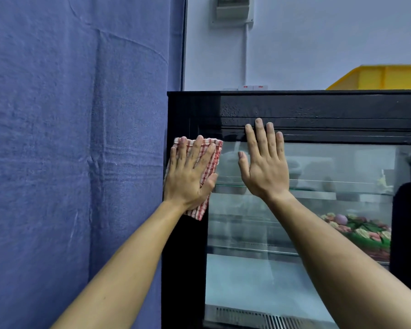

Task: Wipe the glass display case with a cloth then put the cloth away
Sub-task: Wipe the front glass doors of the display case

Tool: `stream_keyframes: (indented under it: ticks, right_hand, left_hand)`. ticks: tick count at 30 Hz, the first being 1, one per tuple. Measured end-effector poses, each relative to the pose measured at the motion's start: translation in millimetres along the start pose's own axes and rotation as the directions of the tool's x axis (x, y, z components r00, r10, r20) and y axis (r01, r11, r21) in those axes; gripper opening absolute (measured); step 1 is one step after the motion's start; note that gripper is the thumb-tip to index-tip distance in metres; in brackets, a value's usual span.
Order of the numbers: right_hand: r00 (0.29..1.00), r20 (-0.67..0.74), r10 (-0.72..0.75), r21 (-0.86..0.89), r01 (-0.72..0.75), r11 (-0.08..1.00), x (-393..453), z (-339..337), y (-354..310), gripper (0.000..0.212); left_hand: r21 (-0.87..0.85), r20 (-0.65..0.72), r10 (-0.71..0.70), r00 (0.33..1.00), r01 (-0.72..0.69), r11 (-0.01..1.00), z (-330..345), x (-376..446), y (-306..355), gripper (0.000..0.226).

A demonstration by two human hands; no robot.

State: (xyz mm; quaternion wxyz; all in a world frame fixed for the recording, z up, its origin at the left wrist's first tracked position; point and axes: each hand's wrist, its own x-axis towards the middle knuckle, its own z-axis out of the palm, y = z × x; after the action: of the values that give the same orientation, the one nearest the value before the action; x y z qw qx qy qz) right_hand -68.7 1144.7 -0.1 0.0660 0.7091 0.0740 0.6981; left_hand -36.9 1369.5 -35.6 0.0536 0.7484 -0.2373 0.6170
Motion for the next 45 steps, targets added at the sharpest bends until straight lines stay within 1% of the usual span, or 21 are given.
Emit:
stream_keyframes:
  ticks: [6, 8, 12, 14, 17, 19, 21, 22, 25, 27, 29, 31, 33, 34, 36, 37, 39, 40, 42, 43, 45]
  right_hand:
    - [1.000, -0.009, 0.005, 0.008, -0.005, 1.000, 0, 1, 0, 0.067]
    - [1.000, -0.002, 0.002, 0.005, -0.002, 1.000, 0, 3, 0, 0.067]
    - [1.000, -0.012, 0.003, 0.002, -0.003, 1.000, 0, 4, 2, 0.067]
    - [1.000, -0.023, 0.001, 0.004, -0.001, 1.000, 0, 4, 1, 0.067]
    - [1.000, -0.031, -0.001, 0.004, 0.002, 1.000, 0, 5, 1, 0.067]
    - [0.999, -0.033, 0.002, 0.009, -0.002, 1.000, 0, 5, 1, 0.067]
    - [0.999, -0.032, 0.005, 0.016, -0.004, 1.000, 0, 5, 1, 0.067]
    - [0.999, -0.032, 0.006, 0.018, -0.006, 1.000, -1, 4, 1, 0.067]
    - [0.999, -0.031, 0.006, 0.023, -0.005, 1.000, 0, 4, 0, 0.067]
    - [0.999, -0.034, 0.005, 0.025, -0.005, 1.000, 0, 3, 2, 0.066]
    - [0.999, -0.038, -0.005, 0.029, 0.006, 1.000, -1, 3, 2, 0.066]
    - [1.000, -0.025, -0.008, 0.029, 0.008, 1.000, -1, 2, 2, 0.067]
    - [1.000, -0.008, -0.011, 0.033, 0.011, 0.999, -1, 2, 2, 0.067]
    - [1.000, 0.000, -0.009, 0.033, 0.009, 0.999, -1, 1, 2, 0.067]
    - [1.000, 0.008, -0.007, 0.038, 0.007, 0.999, 0, 1, 1, 0.067]
    - [1.000, 0.010, -0.006, 0.042, 0.005, 0.999, -1, 0, 2, 0.067]
    - [1.000, 0.012, -0.008, 0.048, 0.007, 0.999, -1, 0, 2, 0.066]
    - [1.000, 0.015, -0.011, 0.049, 0.010, 0.999, -1, 0, 2, 0.066]
    - [1.000, 0.019, -0.019, 0.051, 0.018, 0.999, -2, 0, 4, 0.067]
    - [0.999, 0.025, -0.020, 0.053, 0.019, 0.998, -3, -1, 5, 0.067]
    - [0.999, 0.035, -0.027, 0.055, 0.025, 0.998, -4, -3, 6, 0.067]
  left_hand:
    - [-0.016, -0.015, -0.009, 1.000, 0.009, 1.000, -1, 5, 0, 0.071]
    - [-0.014, -0.030, -0.025, 0.999, 0.024, 1.000, -6, 25, -7, 0.071]
    - [-0.010, -0.079, -0.101, 0.992, 0.101, 0.995, -19, 91, -25, 0.068]
    - [-0.008, -0.086, -0.132, 0.987, 0.132, 0.991, -20, 105, -27, 0.068]
    - [-0.024, -0.125, -0.189, 0.974, 0.188, 0.982, -12, 73, -7, 0.070]
    - [-0.054, -0.090, -0.226, 0.970, 0.222, 0.974, -3, 27, 10, 0.072]
    - [-0.061, -0.051, -0.211, 0.976, 0.208, 0.976, 3, -2, 13, 0.073]
    - [-0.070, -0.037, -0.182, 0.983, 0.179, 0.981, 2, 1, 7, 0.072]
    - [-0.039, -0.036, -0.108, 0.993, 0.107, 0.994, -11, 59, -20, 0.070]
    - [-0.037, -0.023, -0.109, 0.994, 0.108, 0.993, -21, 98, -34, 0.070]
    - [-0.029, -0.035, -0.136, 0.990, 0.135, 0.990, -22, 108, -38, 0.070]
    - [-0.028, -0.075, -0.155, 0.985, 0.153, 0.988, -13, 80, -25, 0.072]
    - [-0.064, -0.106, -0.166, 0.980, 0.160, 0.985, 1, 14, -1, 0.073]
    - [-0.094, -0.094, -0.178, 0.980, 0.169, 0.981, 11, -31, 11, 0.073]
    - [-0.131, -0.027, -0.210, 0.977, 0.205, 0.970, 33, -135, 35, 0.078]
    - [-0.118, 0.029, -0.222, 0.975, 0.224, 0.967, 42, -187, 47, 0.083]
    - [-0.026, 0.160, -0.226, 0.961, 0.233, 0.972, 58, -277, 69, 0.095]
    - [0.027, 0.205, -0.216, 0.955, 0.215, 0.976, 62, -309, 77, 0.100]
    - [0.042, 0.269, -0.186, 0.945, 0.182, 0.982, 63, -343, 86, 0.105]
    - [0.031, 0.288, -0.165, 0.943, 0.163, 0.986, 61, -346, 85, 0.103]
    - [-0.020, 0.281, -0.128, 0.951, 0.139, 0.990, 52, -322, 76, 0.090]
